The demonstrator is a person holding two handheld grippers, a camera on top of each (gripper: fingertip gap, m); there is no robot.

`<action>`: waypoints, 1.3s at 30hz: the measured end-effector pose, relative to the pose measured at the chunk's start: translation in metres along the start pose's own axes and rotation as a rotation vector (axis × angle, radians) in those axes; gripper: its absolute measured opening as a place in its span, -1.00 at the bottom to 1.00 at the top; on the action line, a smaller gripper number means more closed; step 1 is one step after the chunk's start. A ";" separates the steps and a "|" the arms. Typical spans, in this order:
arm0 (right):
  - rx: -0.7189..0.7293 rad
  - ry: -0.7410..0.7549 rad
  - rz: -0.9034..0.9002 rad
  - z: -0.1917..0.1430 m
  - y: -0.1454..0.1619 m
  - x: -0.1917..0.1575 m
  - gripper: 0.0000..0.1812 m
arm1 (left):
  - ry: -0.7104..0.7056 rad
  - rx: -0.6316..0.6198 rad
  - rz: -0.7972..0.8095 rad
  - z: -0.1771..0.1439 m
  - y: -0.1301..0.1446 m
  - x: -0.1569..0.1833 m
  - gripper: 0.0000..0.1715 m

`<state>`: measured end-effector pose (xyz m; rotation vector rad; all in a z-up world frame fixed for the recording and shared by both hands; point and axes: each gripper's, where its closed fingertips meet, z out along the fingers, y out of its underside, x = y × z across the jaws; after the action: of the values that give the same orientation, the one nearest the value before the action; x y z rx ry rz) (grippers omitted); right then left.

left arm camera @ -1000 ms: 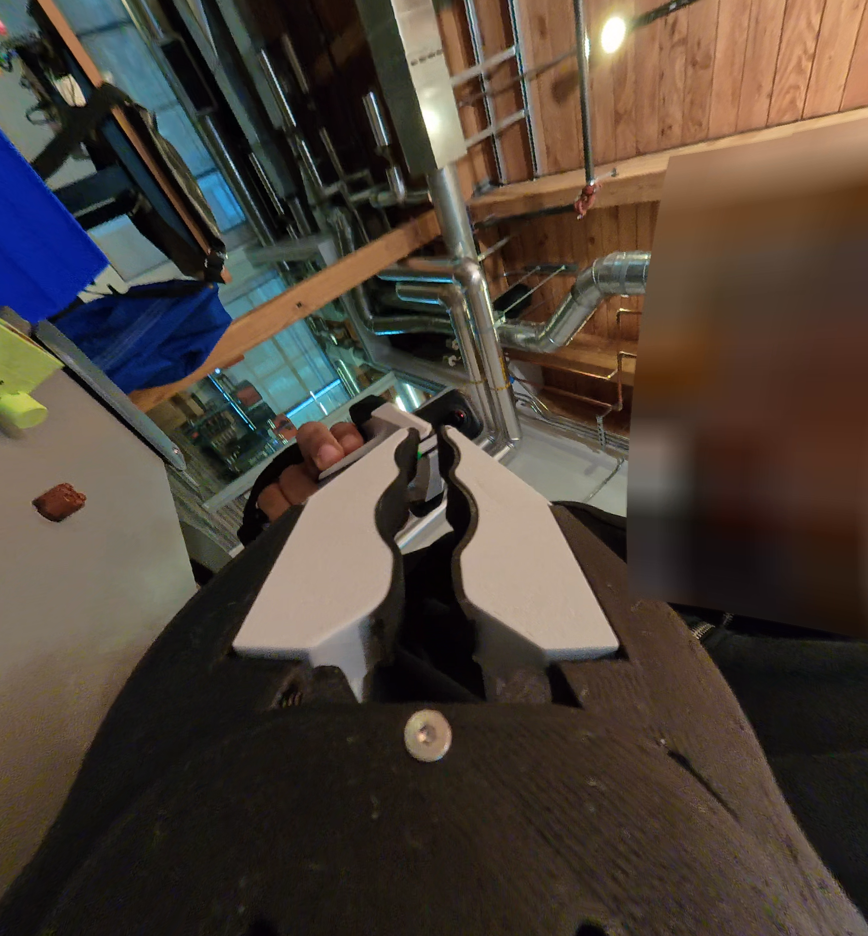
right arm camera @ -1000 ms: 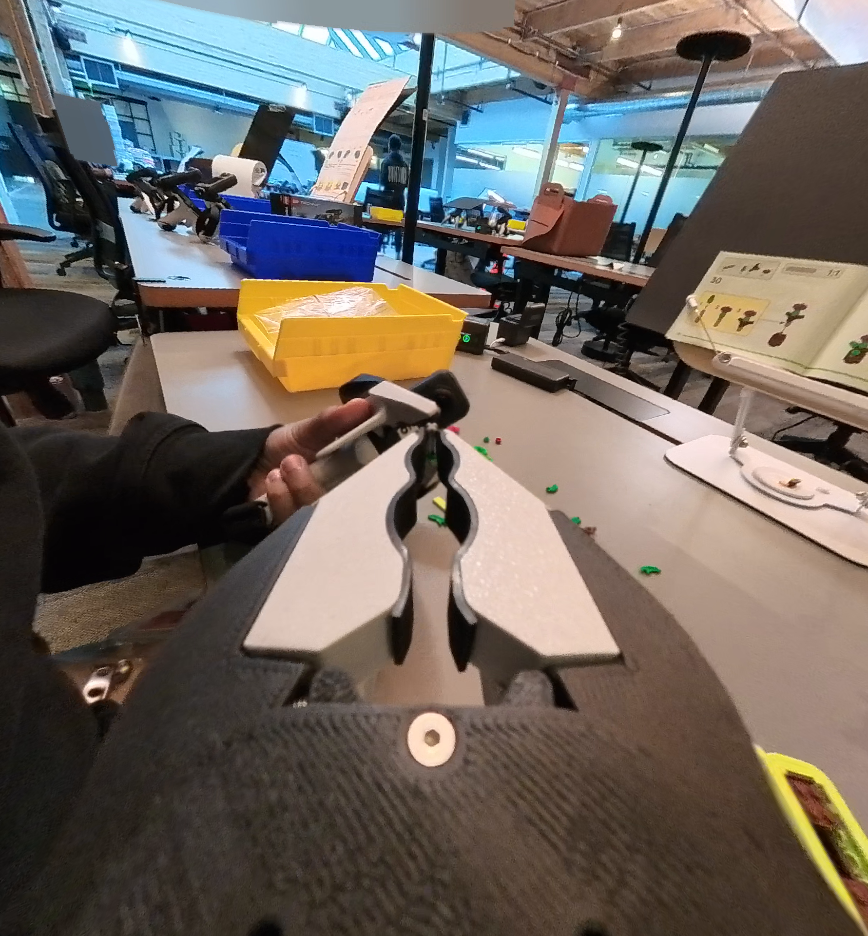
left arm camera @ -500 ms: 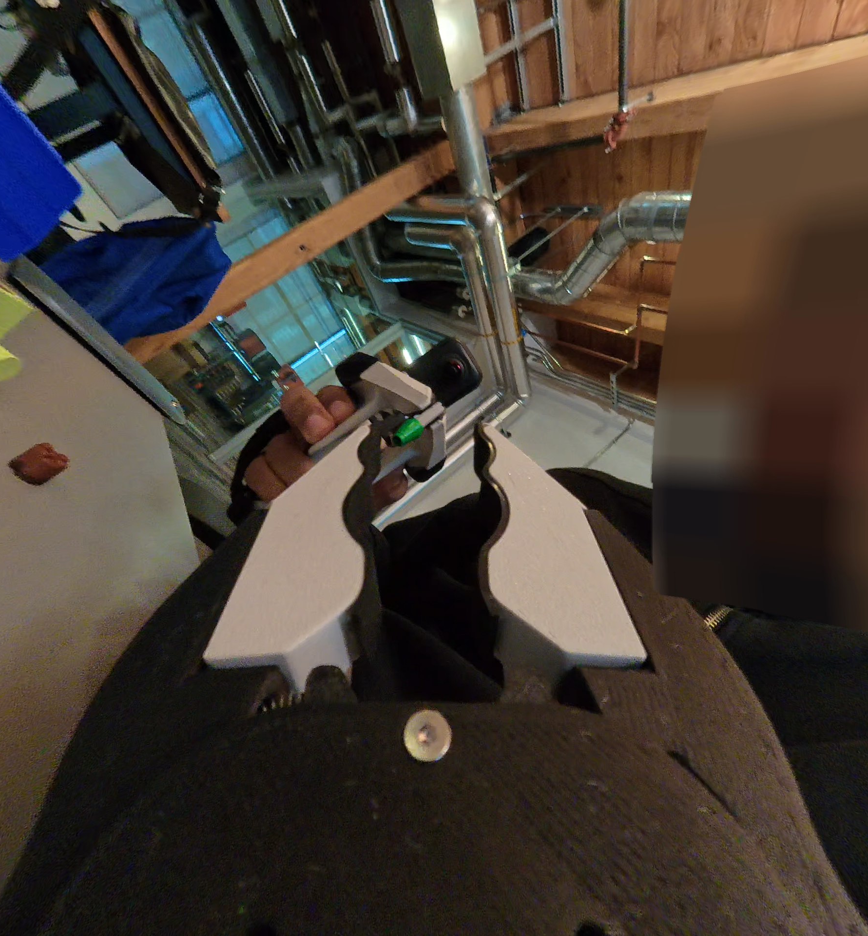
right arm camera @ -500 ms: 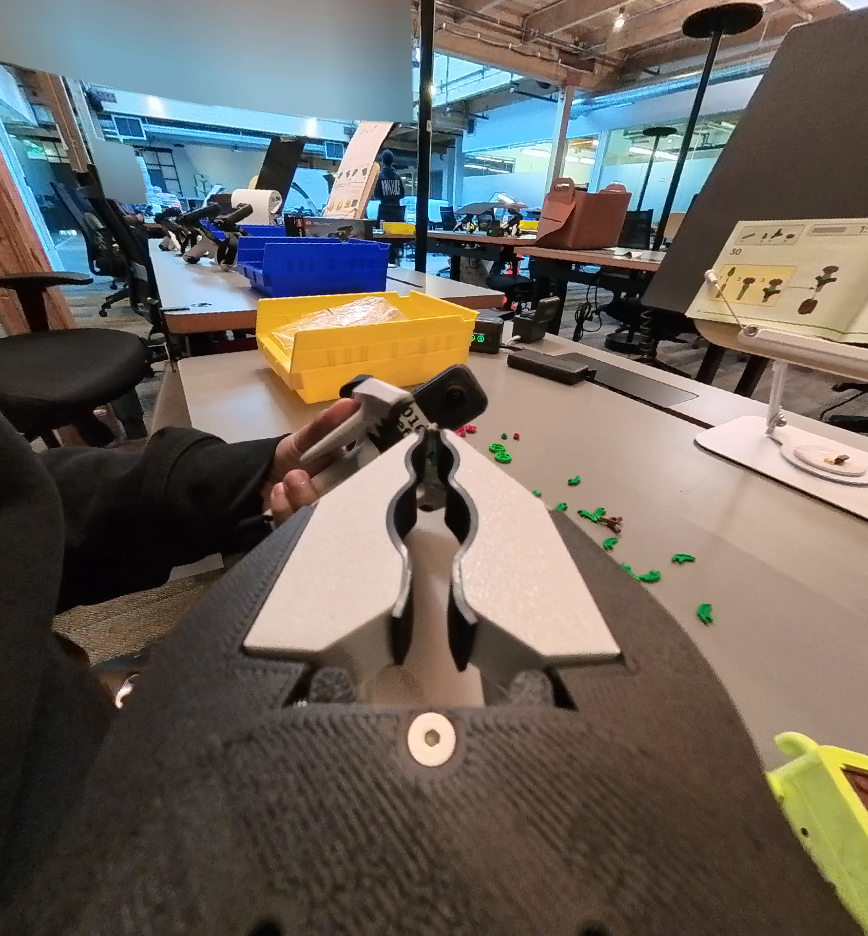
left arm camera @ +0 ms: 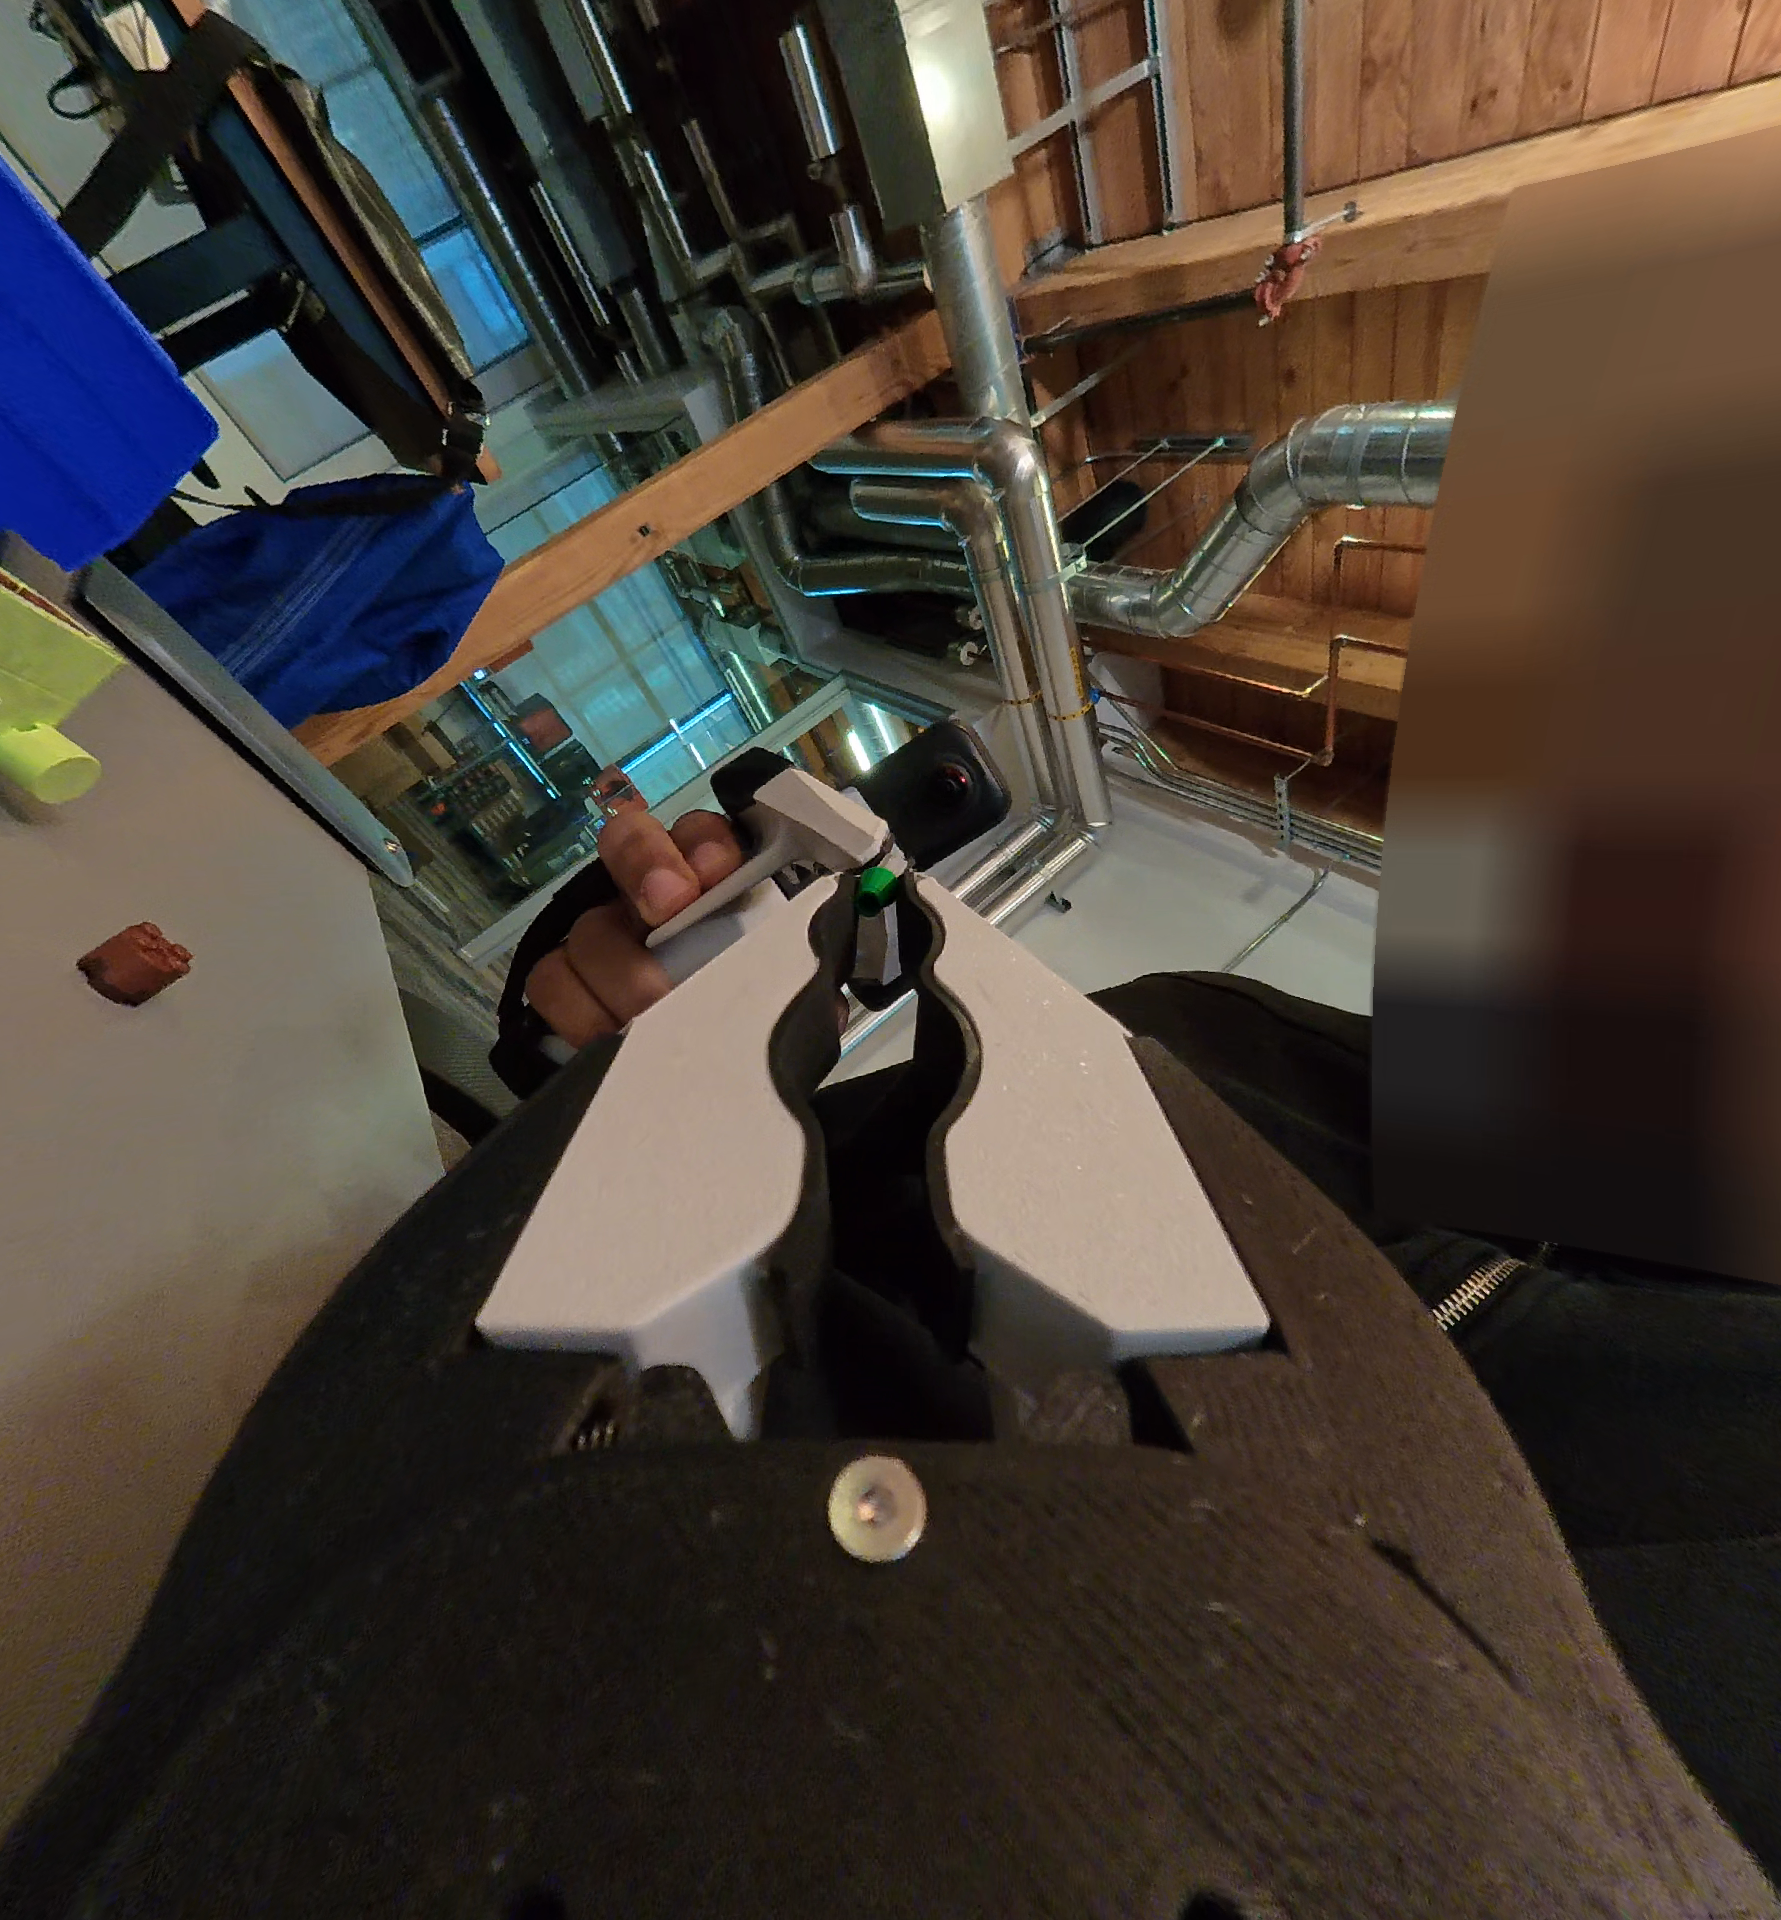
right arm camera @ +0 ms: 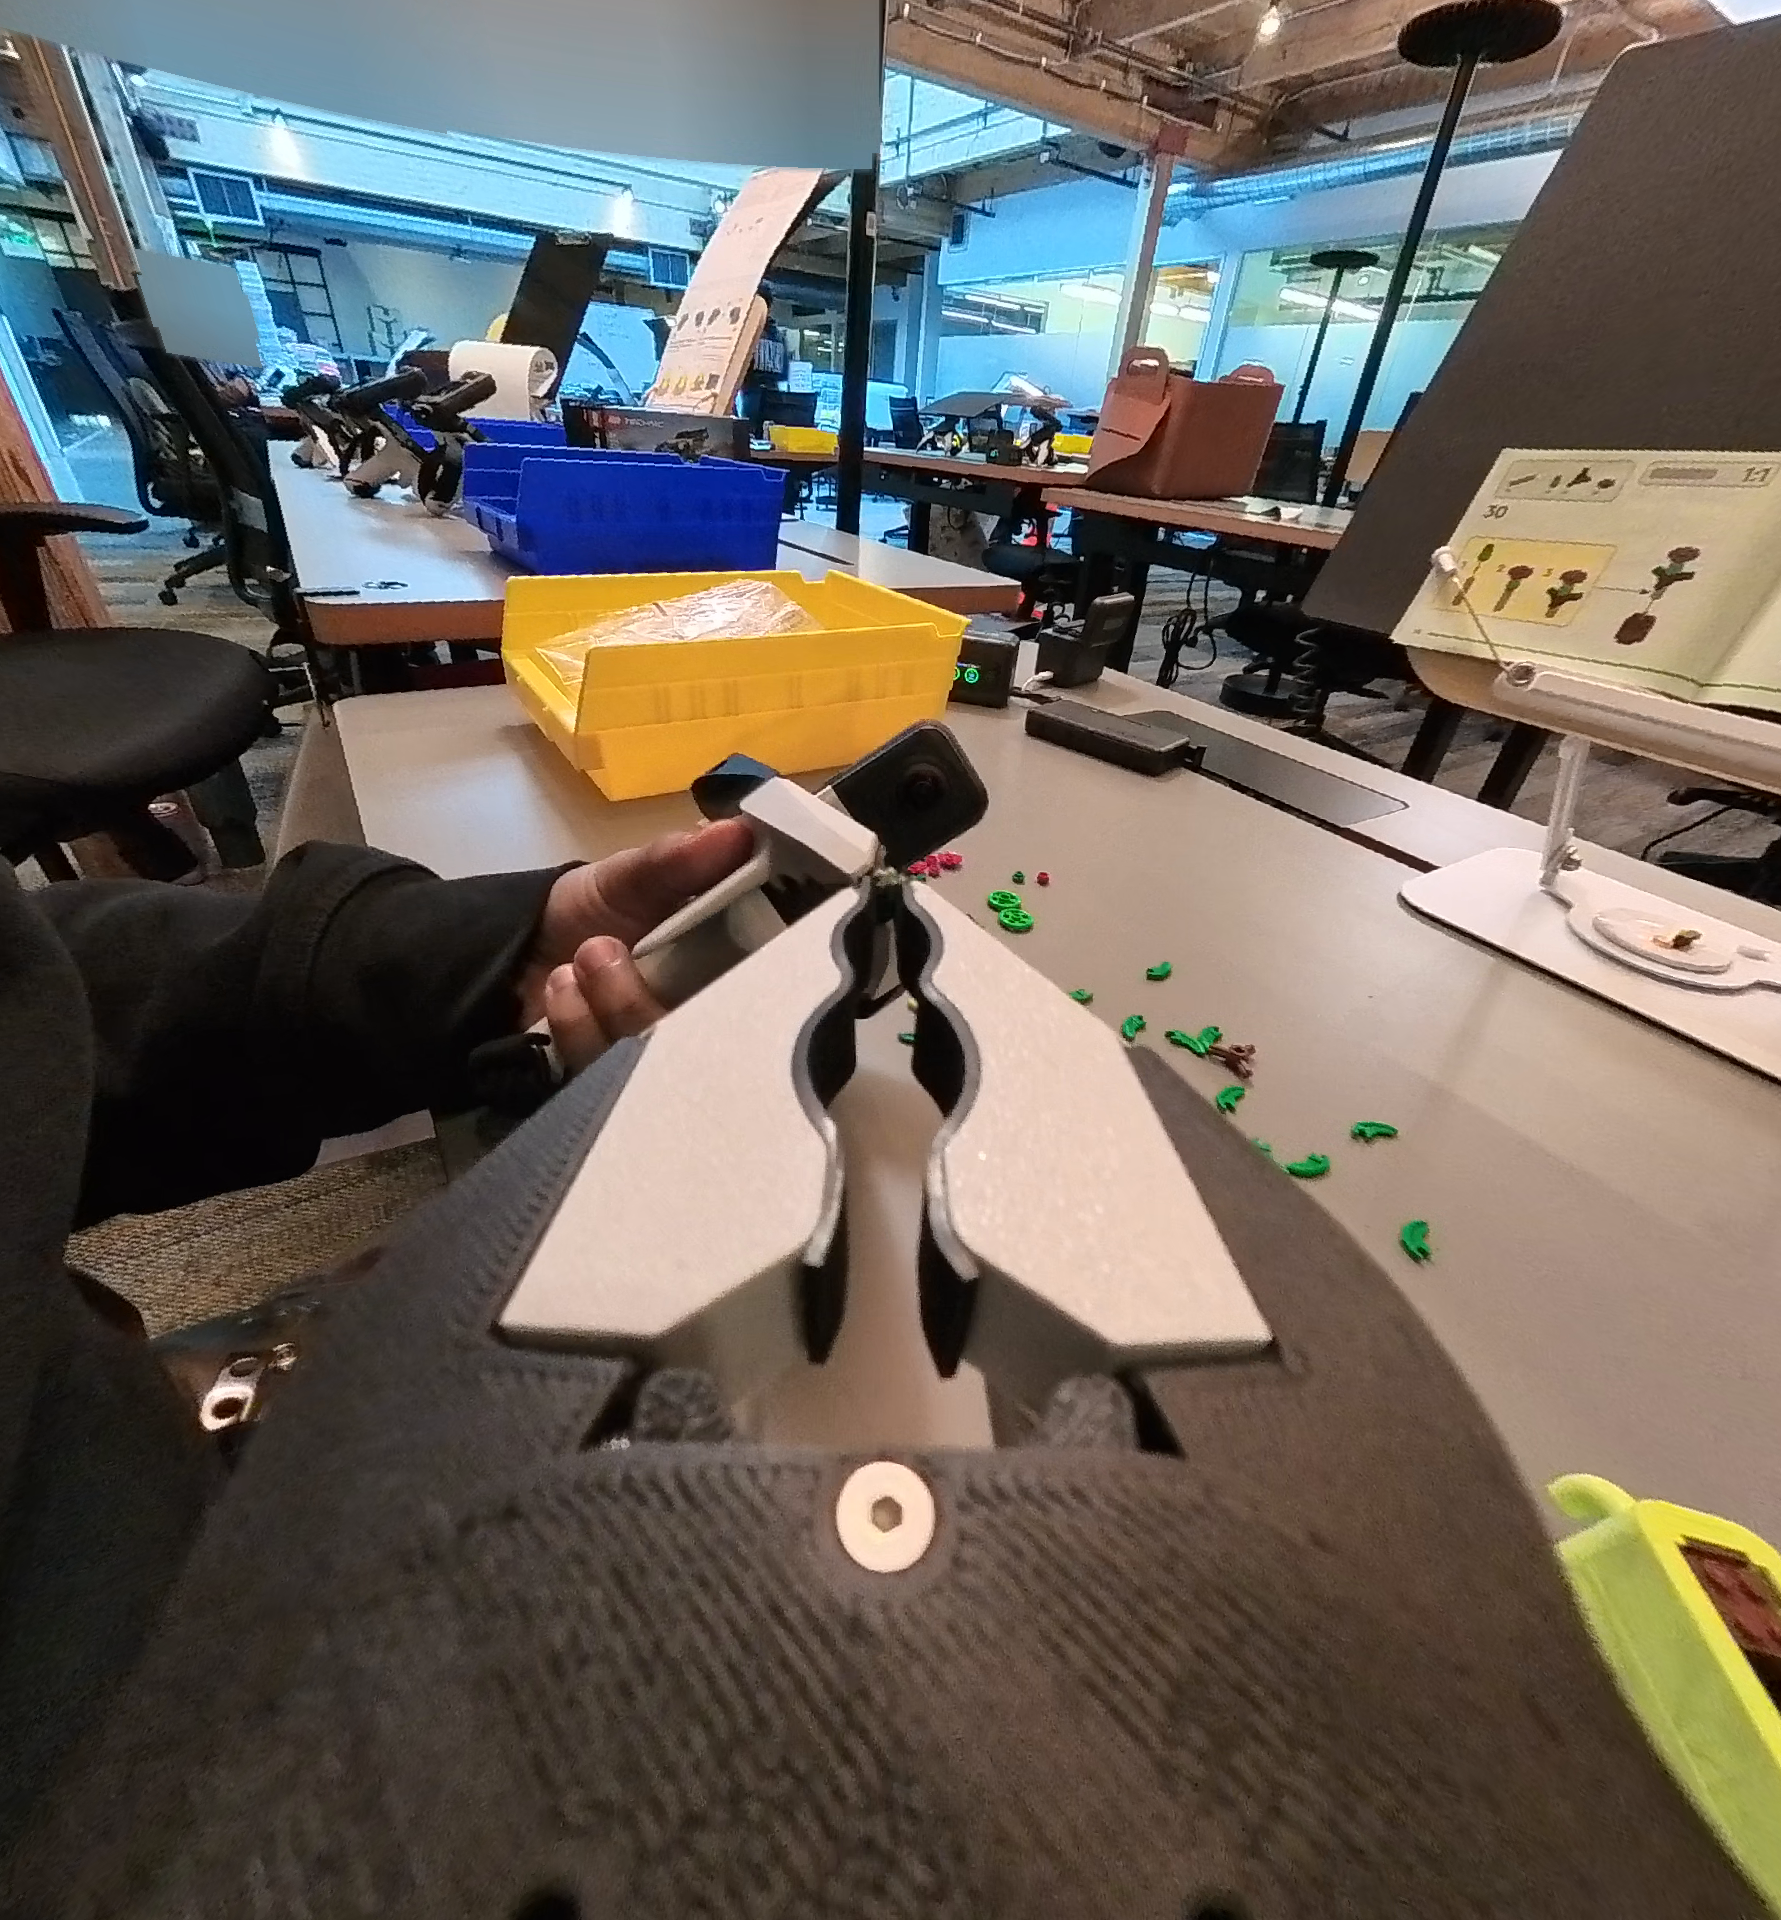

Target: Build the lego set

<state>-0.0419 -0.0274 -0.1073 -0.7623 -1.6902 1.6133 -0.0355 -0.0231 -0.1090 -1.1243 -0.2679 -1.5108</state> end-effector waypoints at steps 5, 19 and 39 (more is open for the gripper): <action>-0.005 -0.003 -0.007 0.000 0.001 0.000 -0.99 | -0.015 0.003 0.016 -0.001 -0.001 -0.001 -0.94; -0.012 -0.012 0.003 0.000 0.005 0.001 -0.99 | -0.035 0.002 0.028 -0.002 -0.002 -0.003 -0.95; -0.063 0.082 0.085 0.007 0.026 0.018 -0.70 | -0.181 0.298 0.274 -0.044 -0.059 0.005 -0.94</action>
<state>-0.0592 -0.0160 -0.1319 -0.9304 -1.6770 1.5692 -0.1071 -0.0398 -0.1031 -1.0125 -0.4297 -1.0890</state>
